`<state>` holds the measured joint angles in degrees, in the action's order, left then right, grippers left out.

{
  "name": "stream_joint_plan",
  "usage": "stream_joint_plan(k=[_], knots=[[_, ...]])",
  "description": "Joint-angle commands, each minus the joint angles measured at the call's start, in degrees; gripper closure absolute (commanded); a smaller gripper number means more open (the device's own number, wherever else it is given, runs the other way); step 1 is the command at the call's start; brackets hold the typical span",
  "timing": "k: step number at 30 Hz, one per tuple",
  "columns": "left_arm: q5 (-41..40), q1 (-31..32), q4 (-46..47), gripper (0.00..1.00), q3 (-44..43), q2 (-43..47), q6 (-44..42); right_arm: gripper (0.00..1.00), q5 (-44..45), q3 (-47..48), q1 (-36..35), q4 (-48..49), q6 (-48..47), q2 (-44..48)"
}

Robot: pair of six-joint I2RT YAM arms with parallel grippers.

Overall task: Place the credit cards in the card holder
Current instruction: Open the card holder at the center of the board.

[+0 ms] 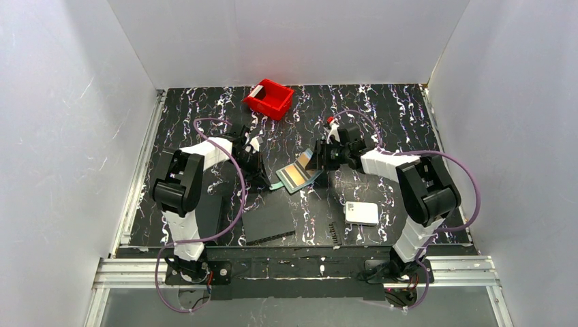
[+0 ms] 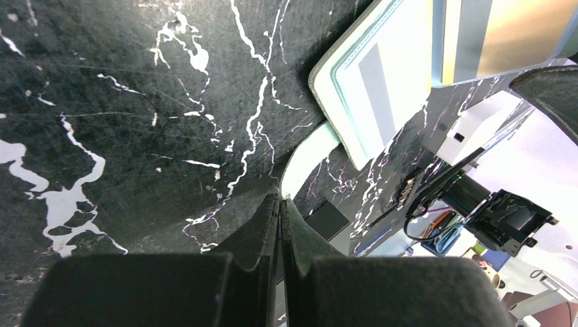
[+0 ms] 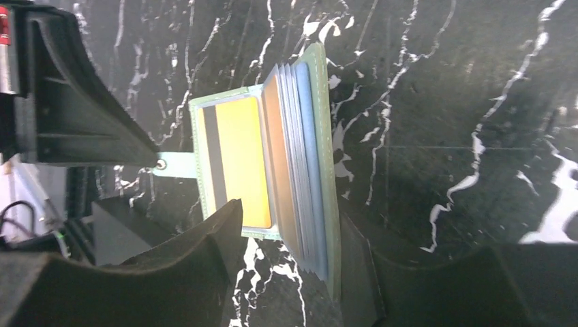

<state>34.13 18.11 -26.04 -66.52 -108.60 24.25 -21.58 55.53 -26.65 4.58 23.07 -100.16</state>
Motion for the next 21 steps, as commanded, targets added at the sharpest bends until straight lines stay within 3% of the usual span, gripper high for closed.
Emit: stream_joint_plan(k=[1, 5, 21], knots=[[-0.56, -0.20, -3.05, 1.00, -1.76, -1.13, -2.27, 0.44, -11.57, -0.89, 1.61, 9.63, 5.91, -1.44], [-0.64, -0.23, -3.14, 1.00, -1.81, -1.35, -2.45, 0.52, -13.81, -1.84, 2.66, 12.83, 8.13, -1.01], [-0.38, -0.11, -2.96, 1.00, -1.86, -1.70, -2.54, 0.59, -13.68, -1.10, 2.66, 10.86, 8.07, 0.20]])
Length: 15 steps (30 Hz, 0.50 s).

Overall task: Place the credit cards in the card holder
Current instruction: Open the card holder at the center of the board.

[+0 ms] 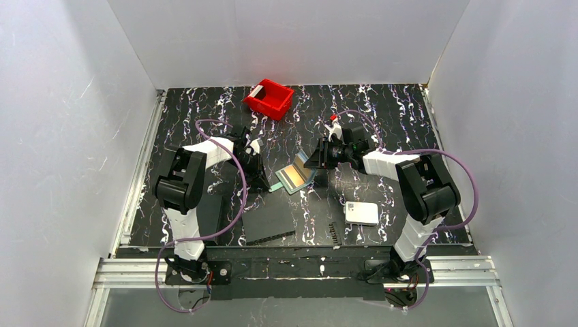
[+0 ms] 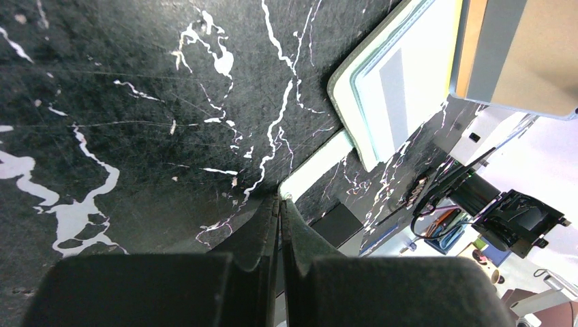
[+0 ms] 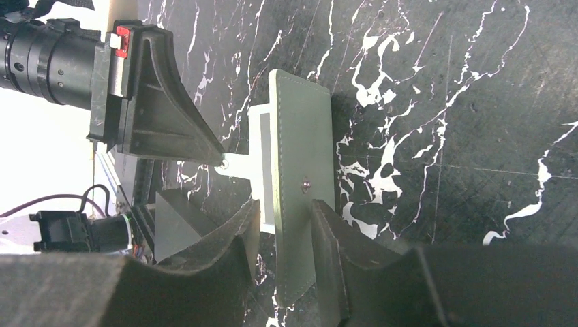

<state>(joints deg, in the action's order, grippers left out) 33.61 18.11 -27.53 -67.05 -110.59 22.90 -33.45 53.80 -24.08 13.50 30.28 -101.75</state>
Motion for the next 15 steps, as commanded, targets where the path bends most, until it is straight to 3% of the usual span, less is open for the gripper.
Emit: stream_joint_plan(k=[1, 15], knots=[[0.20, -0.09, -1.48, 1.00, -1.35, 0.23, -1.19, 0.59, -1.94, 0.53, 0.08, 2.11, 1.10, 1.94], [0.17, -0.10, -1.39, 1.00, -1.23, 0.37, -1.27, 0.58, -4.90, -1.24, 1.35, 7.05, 5.80, 1.65]])
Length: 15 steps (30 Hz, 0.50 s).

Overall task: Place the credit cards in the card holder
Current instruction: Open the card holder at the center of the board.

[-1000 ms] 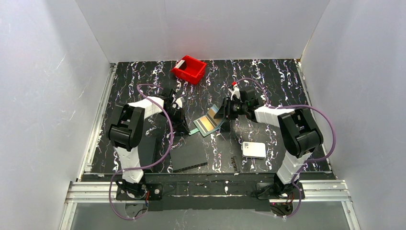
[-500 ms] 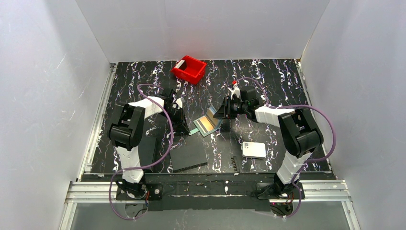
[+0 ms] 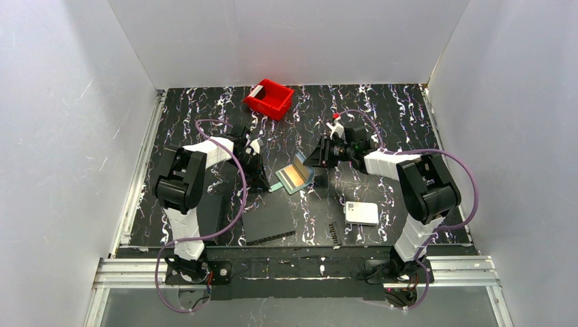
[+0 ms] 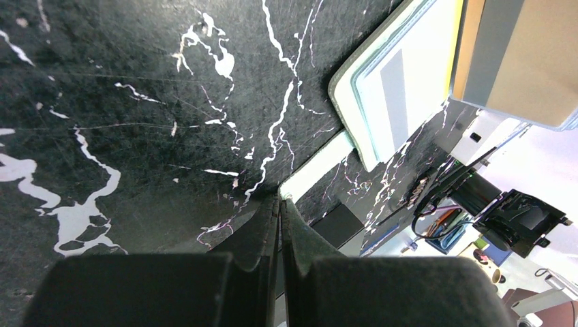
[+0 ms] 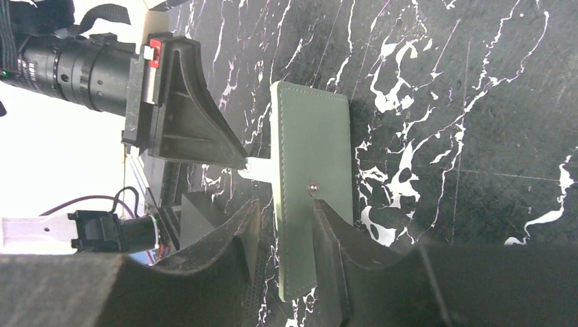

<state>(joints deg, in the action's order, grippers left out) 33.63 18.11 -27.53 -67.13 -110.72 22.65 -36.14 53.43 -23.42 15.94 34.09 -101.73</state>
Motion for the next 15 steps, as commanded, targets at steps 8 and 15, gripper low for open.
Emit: stream_joint_plan(k=[8, 15], knots=[[0.29, -0.01, -1.39, 1.00, -1.16, 0.50, -1.03, 0.74, -3.49, -2.01, 1.45, 7.53, 3.87, 0.28], [0.33, 0.04, -1.30, 1.00, -1.19, 0.26, -1.02, 0.93, -3.05, -1.91, 1.42, 6.53, 2.98, -0.10]])
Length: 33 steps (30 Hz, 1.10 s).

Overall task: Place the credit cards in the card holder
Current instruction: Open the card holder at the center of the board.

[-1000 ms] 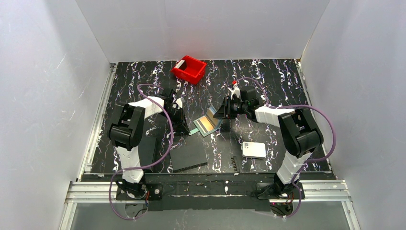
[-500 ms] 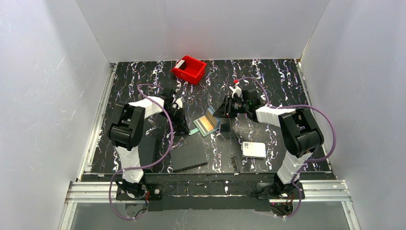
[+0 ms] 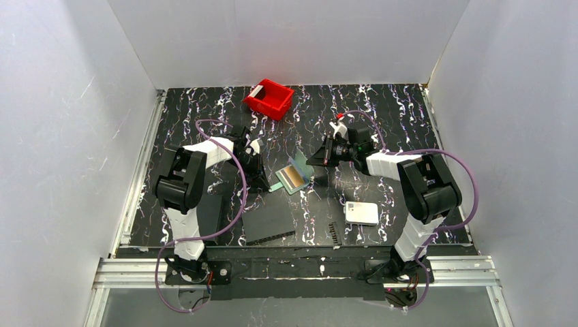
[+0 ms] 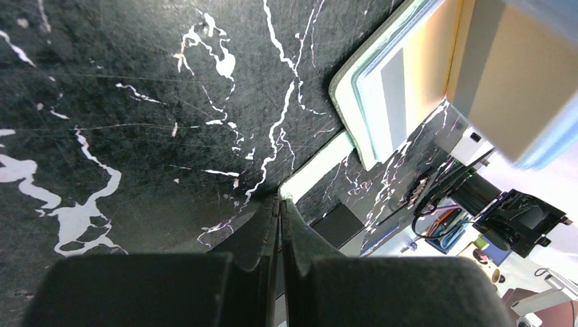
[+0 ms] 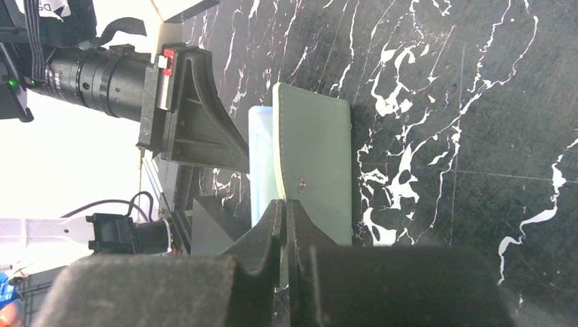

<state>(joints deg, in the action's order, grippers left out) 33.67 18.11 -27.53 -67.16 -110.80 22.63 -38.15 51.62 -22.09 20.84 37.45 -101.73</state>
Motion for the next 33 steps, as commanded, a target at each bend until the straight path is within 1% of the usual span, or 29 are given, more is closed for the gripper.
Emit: stream_joint_plan(k=[1, 3, 4, 6, 7, 8, 11, 13, 15, 17, 20, 23, 25, 26, 28, 29, 30, 32, 33], knots=[[0.38, 0.01, -1.30, 1.00, -1.18, 0.37, -1.01, 0.91, -0.73, 0.11, 0.03, 0.80, -1.02, -0.15], [0.43, 0.04, -1.30, 1.00, -1.17, 0.31, -1.01, 0.78, -0.40, 0.32, 0.03, -0.41, -2.54, 0.14], [0.51, 0.07, -1.30, 1.00, -1.16, 0.37, -1.01, 0.75, -0.29, 0.25, -0.05, -0.67, -2.90, 0.28], [0.66, 0.12, -1.03, 1.00, -1.11, 0.56, -0.97, 0.73, -0.32, 0.28, -0.06, -0.99, -3.28, 0.33], [0.78, 0.16, -0.81, 1.00, -1.04, 0.71, -0.86, 0.73, -0.23, 0.37, -0.11, -1.22, -3.45, 0.24], [1.00, 0.16, -0.62, 1.00, -1.08, 0.76, -0.76, 0.76, 0.12, 0.41, -0.14, -1.61, -3.69, 0.18], [0.69, 0.09, -0.98, 1.00, -1.22, 1.34, -0.66, 0.88, 2.87, 0.59, -0.32, -4.28, -5.09, 0.13], [0.38, 0.16, 0.33, 1.00, -0.26, 3.39, -0.19, 0.90, 5.90, 0.51, -0.32, -6.45, -6.38, 0.36], [-0.60, 0.13, 0.69, 0.84, -0.06, 5.79, -0.01, 0.90, 8.35, 0.73, -0.32, -9.10, -7.52, 0.13], [-1.44, 0.17, -0.31, 0.72, -1.12, 7.93, -0.19, 0.90, 10.71, 1.14, -0.28, -12.17, -8.69, -0.48], [-0.86, 0.17, -0.11, 0.59, -2.38, 12.05, 1.02, 0.89, 12.79, 0.92, -0.32, -14.21, -8.77, -1.19], [-0.47, 0.23, 0.98, 0.47, -3.04, 15.18, 3.31, 0.89, 17.70, -0.02, -0.28, -16.16, -7.95, -0.60], [-0.28, 0.26, 1.69, 0.42, -3.34, 16.17, 4.56, 0.89, 19.63, -0.86, -0.26, -16.21, -7.65, -0.20], [0.64, 0.22, 2.59, 0.41, -3.17, 16.14, 5.46, 0.86, 19.62, -1.36, -0.28, -15.82, -7.44, -0.18], [4.46, 0.52, 5.41, 0.46, -3.21, 13.93, 7.71, 0.81, 19.24, -1.60, -0.26, -15.62, -7.38, -0.57], [7.74, 0.90, 6.37, 0.51, -3.56, 12.00, 8.65, 0.78, 18.92, -1.43, -0.21, -15.65, -7.45, -0.79], [9.28, 1.26, 6.79, 0.57, -4.27, 9.94, 9.26, 0.77, 19.09, -1.24, -0.30, -16.04, -7.88, -0.79], [9.24, 2.12, 7.15, 0.70, -5.01, 5.94, 9.78, 0.72, 19.88, -0.61, -0.40, -17.24, -9.75, 0.42], [8.41, 2.29, 7.33, 0.74, -4.96, 5.02, 9.63, 0.69, 20.94, -0.11, -0.60, -18.24, -11.16, 1.43]])
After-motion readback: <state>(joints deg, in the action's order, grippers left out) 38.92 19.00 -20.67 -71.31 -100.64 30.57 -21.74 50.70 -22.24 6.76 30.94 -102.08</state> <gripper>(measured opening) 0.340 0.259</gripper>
